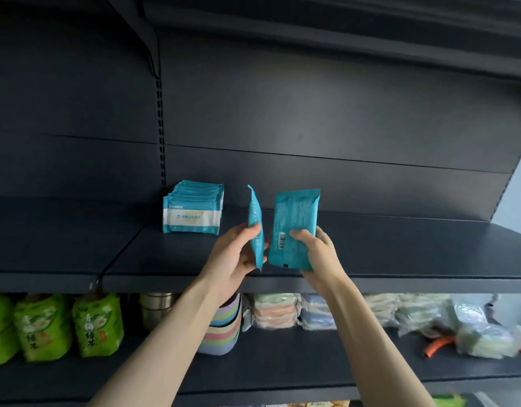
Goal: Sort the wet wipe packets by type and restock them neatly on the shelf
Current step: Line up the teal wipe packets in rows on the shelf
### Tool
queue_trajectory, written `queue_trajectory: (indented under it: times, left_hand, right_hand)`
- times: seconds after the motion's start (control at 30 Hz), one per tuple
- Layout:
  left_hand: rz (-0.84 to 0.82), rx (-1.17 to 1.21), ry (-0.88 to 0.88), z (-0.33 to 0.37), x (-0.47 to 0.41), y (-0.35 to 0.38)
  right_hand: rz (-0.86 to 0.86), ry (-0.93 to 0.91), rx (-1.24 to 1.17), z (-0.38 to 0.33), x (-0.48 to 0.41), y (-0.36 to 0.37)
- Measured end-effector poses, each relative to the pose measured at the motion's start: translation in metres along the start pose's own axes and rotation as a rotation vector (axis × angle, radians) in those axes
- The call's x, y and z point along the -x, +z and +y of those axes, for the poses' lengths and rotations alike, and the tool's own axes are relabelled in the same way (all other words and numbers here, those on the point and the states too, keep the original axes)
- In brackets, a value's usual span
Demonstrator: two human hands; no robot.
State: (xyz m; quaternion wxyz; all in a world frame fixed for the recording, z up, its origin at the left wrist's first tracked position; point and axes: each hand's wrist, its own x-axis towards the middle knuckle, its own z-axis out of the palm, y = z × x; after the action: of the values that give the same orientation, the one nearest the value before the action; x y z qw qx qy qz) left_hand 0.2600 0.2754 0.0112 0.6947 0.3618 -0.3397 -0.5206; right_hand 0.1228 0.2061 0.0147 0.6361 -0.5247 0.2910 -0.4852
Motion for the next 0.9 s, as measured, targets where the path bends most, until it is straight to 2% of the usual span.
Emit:
queue_trajectory:
  times: [0.17, 0.4, 0.63, 0.8, 0.9]
  left_hand:
    - [0.156, -0.068, 0.03, -0.017, -0.046, 0.017]
    - [0.36, -0.314, 0.137, -0.026, -0.102, 0.009]
    - [0.378, -0.317, 0.19, -0.021, -0.152, -0.004]
    - [0.394, -0.443, 0.209, -0.016, -0.18, -0.016]
    - [0.381, -0.454, 0.222, -0.017, -0.196, -0.016]
  right_hand:
    - [-0.158, 0.083, -0.073, -0.011, -0.042, -0.034]
    - [-0.192, 0.236, -0.033, -0.005, -0.099, -0.054]
    - [-0.201, 0.041, 0.154, 0.002, -0.149, -0.042]
    - [-0.159, -0.018, 0.327, 0.004, -0.187, -0.036]
    - [-0.15, 0.011, 0.348, 0.008, -0.21, -0.038]
